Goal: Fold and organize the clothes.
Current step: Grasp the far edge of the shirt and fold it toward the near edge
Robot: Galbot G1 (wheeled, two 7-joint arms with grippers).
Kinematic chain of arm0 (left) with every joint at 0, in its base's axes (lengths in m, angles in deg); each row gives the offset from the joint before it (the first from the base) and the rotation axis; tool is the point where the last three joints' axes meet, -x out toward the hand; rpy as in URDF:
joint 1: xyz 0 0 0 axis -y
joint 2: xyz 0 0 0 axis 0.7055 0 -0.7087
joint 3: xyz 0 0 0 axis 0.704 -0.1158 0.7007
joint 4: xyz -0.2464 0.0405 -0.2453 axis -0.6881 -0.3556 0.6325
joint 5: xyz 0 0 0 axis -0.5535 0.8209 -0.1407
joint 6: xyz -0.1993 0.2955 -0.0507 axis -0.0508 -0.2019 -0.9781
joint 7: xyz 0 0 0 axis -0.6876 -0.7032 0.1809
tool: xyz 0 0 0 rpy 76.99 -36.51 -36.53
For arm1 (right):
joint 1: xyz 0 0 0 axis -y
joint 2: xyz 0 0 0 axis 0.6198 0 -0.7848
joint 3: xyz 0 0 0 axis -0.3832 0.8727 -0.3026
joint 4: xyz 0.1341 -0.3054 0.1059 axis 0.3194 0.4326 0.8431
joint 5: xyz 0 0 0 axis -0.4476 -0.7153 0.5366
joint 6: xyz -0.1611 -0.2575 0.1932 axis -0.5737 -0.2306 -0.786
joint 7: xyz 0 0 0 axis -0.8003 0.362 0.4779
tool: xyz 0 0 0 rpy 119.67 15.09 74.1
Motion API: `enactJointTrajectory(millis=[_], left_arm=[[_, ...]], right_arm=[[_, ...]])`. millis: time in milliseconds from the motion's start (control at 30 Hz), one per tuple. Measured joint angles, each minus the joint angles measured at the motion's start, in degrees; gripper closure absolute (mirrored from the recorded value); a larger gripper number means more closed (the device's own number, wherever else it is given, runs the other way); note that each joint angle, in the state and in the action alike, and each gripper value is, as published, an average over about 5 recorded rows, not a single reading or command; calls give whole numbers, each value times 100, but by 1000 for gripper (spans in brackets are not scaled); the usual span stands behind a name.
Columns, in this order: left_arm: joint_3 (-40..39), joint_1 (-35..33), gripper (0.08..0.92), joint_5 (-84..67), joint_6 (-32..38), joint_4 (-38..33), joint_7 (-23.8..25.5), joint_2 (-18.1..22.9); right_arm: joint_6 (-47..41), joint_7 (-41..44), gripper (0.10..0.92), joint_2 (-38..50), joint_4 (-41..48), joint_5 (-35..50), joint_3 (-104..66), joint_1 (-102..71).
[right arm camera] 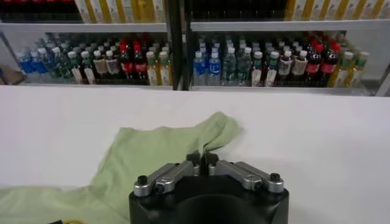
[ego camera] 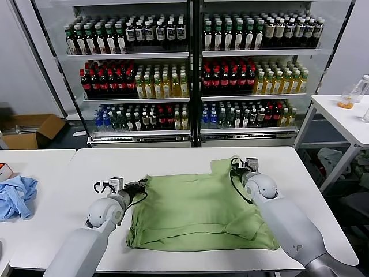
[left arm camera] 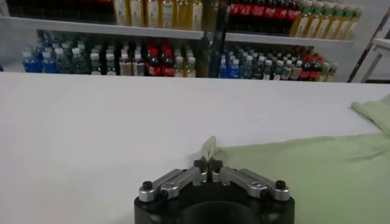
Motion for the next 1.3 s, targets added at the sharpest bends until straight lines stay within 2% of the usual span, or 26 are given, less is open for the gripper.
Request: enactJointTrajectory(millis=[667,1067,1300], left_arm=[[603,-669,898,-654,-2,-1196,20,-310],[980,-1571,899,-683,-5,-2253,64,-581],[1028,-2101,908,-550,-8,-2661,108,-698]], right_arm=[[227,-28,920,758,-2084,-29,-929,-1147],[66,-109,920,1236,-3632,-88,-1742,-2710],[-97,-169,920,1283,-4212,-188,-2282,-3688]])
